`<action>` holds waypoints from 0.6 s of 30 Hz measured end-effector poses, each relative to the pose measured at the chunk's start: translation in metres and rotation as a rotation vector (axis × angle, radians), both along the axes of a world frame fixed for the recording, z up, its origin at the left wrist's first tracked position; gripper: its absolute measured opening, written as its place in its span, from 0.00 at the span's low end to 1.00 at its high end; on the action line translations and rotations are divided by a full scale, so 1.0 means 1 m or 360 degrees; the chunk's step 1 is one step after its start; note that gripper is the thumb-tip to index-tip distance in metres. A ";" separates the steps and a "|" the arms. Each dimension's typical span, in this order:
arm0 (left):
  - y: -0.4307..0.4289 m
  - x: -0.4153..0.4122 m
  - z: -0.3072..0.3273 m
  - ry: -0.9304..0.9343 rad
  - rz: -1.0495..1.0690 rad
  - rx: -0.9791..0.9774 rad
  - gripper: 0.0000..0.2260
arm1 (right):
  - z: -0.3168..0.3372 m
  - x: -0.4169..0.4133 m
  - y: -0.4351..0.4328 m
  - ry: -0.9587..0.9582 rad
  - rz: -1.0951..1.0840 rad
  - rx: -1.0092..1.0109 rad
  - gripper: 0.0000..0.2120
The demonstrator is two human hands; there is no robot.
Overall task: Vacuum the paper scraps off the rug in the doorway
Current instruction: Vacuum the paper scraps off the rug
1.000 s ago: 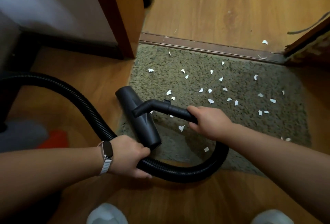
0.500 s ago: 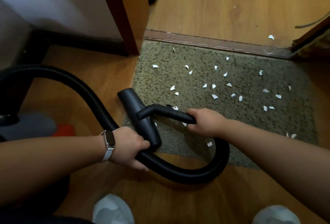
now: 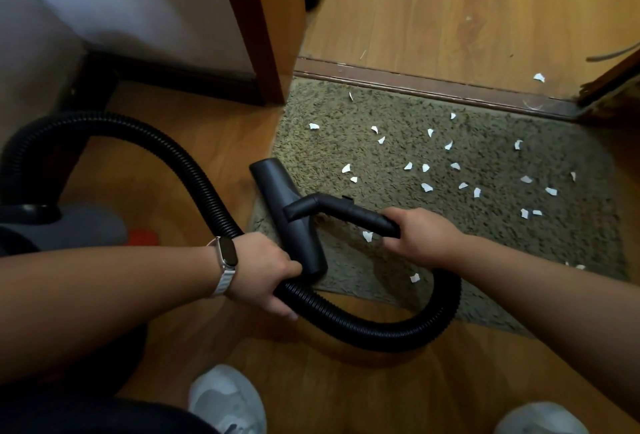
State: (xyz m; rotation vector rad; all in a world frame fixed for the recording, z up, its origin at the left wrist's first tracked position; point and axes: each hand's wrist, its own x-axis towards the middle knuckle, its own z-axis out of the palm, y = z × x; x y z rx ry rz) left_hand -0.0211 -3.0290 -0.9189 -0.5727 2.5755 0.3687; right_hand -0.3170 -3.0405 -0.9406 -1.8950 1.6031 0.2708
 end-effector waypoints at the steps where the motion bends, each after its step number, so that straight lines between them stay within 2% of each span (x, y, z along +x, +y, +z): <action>1: 0.001 0.001 0.000 -0.0022 0.0001 0.0001 0.31 | -0.001 -0.001 0.000 0.0000 -0.0041 0.0028 0.10; 9: 0.002 0.001 -0.001 -0.0101 0.0033 0.0023 0.30 | 0.004 -0.004 0.001 0.0076 -0.0091 0.0001 0.04; 14: -0.004 -0.006 -0.005 -0.0053 0.0063 -0.0044 0.31 | 0.008 -0.025 -0.002 0.0073 -0.0219 -0.0015 0.05; 18: -0.009 -0.005 -0.011 0.0007 0.0043 -0.0047 0.32 | 0.007 -0.029 0.000 0.0068 -0.0196 -0.0012 0.05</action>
